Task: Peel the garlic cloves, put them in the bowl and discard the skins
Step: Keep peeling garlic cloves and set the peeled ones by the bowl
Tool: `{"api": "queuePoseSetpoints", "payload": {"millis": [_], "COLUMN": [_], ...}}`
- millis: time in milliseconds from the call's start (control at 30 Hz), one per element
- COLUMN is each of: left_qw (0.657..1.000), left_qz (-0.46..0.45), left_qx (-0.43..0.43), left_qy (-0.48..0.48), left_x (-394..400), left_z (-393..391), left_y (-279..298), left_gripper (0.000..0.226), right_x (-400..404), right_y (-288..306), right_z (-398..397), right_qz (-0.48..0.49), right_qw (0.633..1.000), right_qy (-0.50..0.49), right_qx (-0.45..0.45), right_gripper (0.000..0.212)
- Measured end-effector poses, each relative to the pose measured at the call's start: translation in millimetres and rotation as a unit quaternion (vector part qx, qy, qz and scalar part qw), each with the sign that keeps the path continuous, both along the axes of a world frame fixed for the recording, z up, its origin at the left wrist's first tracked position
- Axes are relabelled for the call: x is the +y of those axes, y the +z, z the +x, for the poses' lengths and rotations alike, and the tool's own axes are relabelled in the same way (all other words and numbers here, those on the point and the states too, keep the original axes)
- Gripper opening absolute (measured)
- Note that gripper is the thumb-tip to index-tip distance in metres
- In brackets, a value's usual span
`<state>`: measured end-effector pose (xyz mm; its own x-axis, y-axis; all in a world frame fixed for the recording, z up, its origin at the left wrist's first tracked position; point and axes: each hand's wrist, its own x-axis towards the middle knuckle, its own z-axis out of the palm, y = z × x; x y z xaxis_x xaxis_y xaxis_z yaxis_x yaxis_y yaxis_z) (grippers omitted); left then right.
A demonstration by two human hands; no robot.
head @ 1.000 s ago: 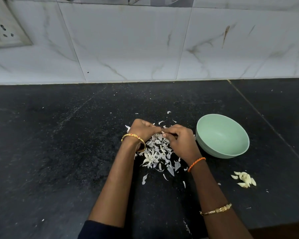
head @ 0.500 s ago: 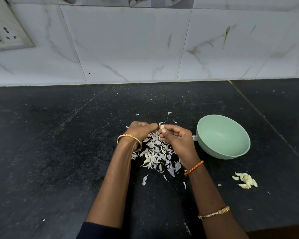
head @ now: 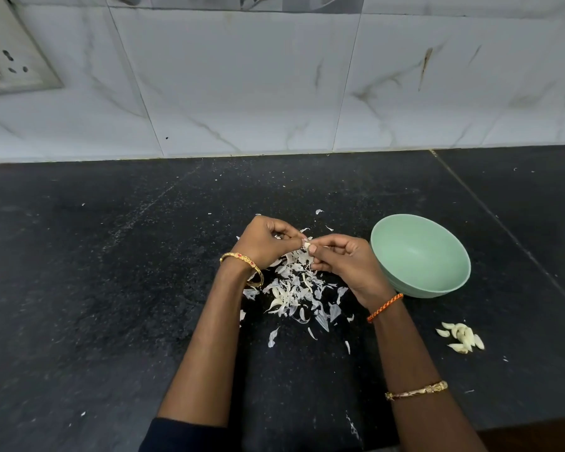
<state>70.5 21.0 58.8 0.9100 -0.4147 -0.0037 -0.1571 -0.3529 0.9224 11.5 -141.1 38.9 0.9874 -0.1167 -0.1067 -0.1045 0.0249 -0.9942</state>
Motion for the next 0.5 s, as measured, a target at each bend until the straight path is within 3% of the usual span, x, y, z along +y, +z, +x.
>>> {"api": "queuePoseSetpoints", "payload": {"millis": [300,500], "left_qw": [0.999,0.997], "left_qz": [0.021,0.039], "left_qx": [-0.002,-0.03], "left_qy": [-0.045,-0.051], "left_x": [-1.0,-8.5], "left_z": [-1.3,-2.3], "left_y": [0.4,-2.5], "left_gripper": [0.007,0.009], "right_x": [-1.9,-2.0], "right_y": [1.1,-0.4], "right_z": [-0.9,1.9], "right_qz": [0.12,0.142], "right_qw": [0.992,0.988], "right_qy": [-0.012,-0.037], "right_qx": [0.03,0.039], "right_gripper": [0.007,0.007]}}
